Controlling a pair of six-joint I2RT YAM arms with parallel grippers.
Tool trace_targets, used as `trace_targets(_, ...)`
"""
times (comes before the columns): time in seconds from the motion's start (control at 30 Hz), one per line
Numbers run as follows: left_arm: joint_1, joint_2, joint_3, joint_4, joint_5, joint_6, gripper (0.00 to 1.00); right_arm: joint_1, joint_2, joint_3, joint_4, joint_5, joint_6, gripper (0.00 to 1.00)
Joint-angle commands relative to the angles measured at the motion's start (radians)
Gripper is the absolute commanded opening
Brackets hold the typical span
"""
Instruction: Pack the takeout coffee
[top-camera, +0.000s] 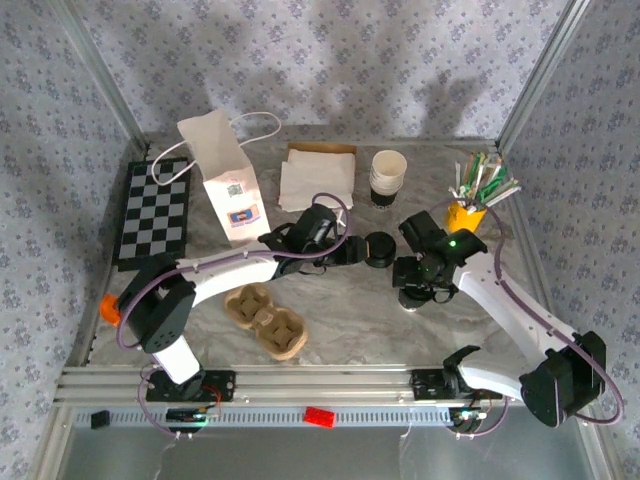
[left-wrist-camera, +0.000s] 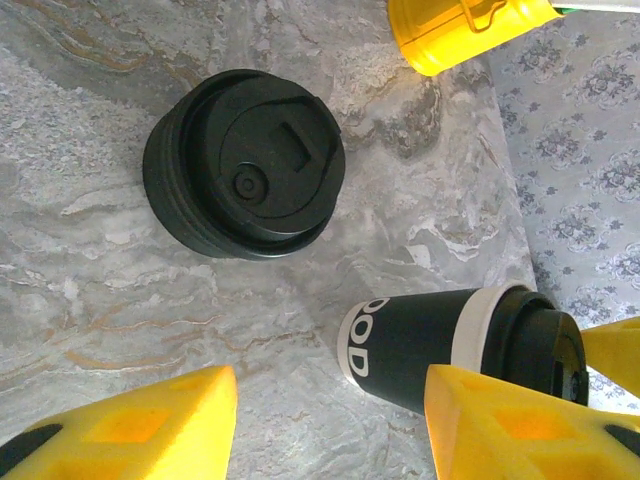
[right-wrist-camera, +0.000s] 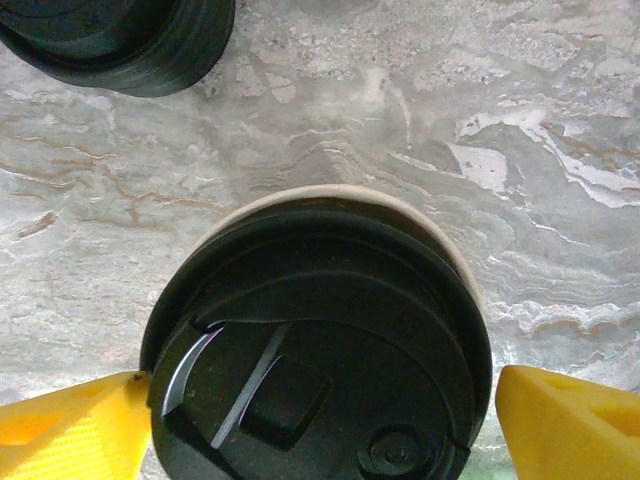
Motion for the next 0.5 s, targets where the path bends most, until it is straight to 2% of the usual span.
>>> trace_targets(0.0,-0.017,-0.039,0.056,-0.023,0.013,0.015,0.53,-0.029,-0.041,0.032,-0.027,-0.037,-0.021,0.90)
trace_targets(0.2,-0.048,-0.020,0.092,-0.026,0.046,0.009,0.52,-0.115,-0.084,0.048,-0.056,-0.118,-0.026,0.84)
trace_targets(0.47,-0.113,0.087,0.243,-0.119,0.091,0.102,0.47,-0.307,-0.132,-0.015,-0.025,-0.311,-0.049,0.61)
